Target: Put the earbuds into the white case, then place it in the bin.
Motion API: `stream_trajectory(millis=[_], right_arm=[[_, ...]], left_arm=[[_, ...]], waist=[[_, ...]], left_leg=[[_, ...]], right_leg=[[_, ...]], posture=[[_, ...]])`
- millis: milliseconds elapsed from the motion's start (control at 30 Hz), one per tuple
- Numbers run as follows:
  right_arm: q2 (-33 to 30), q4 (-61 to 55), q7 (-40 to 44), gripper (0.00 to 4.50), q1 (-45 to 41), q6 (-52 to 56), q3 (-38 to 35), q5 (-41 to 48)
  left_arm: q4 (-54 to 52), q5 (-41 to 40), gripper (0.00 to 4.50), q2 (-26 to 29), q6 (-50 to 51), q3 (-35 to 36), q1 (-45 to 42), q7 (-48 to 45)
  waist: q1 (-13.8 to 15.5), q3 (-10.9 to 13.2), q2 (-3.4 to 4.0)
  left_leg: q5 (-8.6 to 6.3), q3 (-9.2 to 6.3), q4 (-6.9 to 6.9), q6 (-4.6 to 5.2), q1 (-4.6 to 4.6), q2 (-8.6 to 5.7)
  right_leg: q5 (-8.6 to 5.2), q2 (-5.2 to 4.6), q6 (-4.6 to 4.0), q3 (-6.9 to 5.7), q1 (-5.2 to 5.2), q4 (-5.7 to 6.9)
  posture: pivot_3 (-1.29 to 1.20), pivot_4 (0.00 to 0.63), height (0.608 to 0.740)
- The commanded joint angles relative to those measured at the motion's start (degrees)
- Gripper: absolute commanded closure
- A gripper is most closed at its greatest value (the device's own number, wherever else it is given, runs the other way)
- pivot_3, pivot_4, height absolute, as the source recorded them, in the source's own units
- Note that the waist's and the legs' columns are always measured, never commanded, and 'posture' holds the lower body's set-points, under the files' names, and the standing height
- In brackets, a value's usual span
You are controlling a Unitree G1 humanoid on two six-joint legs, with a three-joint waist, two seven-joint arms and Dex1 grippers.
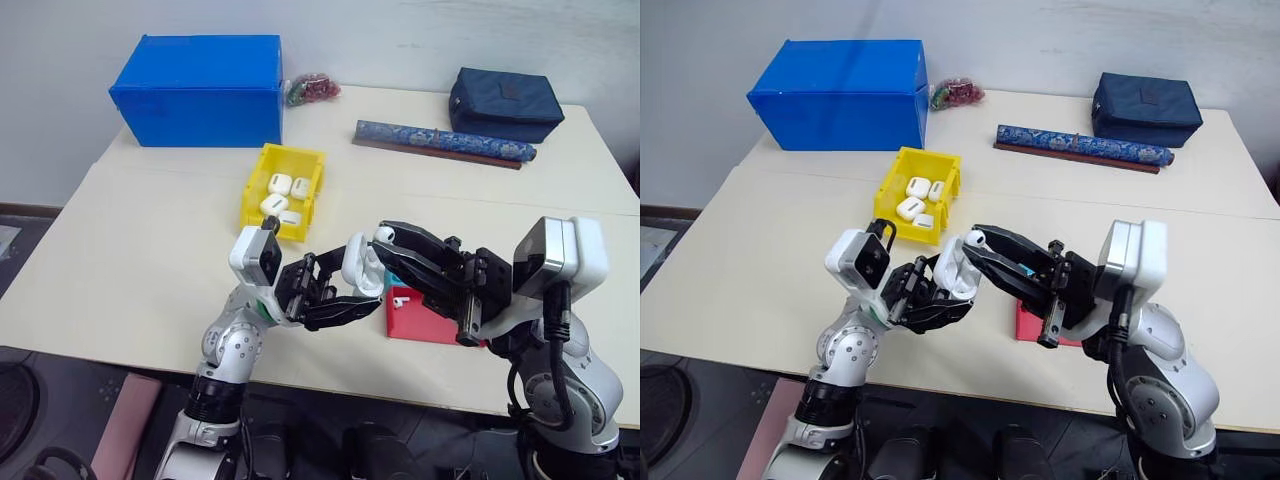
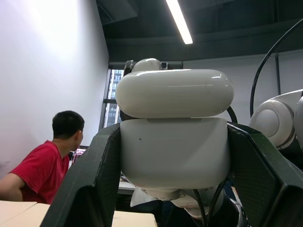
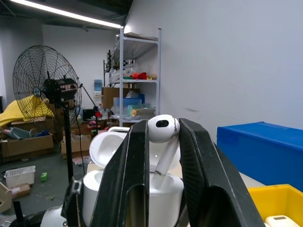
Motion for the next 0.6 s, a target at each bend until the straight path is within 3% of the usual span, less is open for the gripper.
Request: stream_trajectory(millis=[33,600], right_arm=[[-0.7,0.2,1.5,4.02,0.4,-1.8,1.0,-0.5],[-3.0,5.1,6.5,4.02,3.5,-6.1,4.2,-5.2]], left_arm=[[-2.8,-0.5,1.7,-0.6,-0.4,-0.8,0.6,-0.4],[-3.3,1.1,1.7,-0.8,-1.1,-2.2,1.0,-0.8]], waist=[[-0.1,0.0,0.0],[-0.1,0.0,0.0]], left_leg=[[0.0,0.0,0.0,0.0,0.0,0.0],[-0.01,0.0,-0.01,0.02,0.0,0.0]], right_leg=[[0.0,0.0,0.0,0.0,0.0,0.0],[0.0,-0.01,0.0,0.0,0.01,-0.04]], posture=[[0.0,0.15,0.74],[0.0,0.15,0.74]])
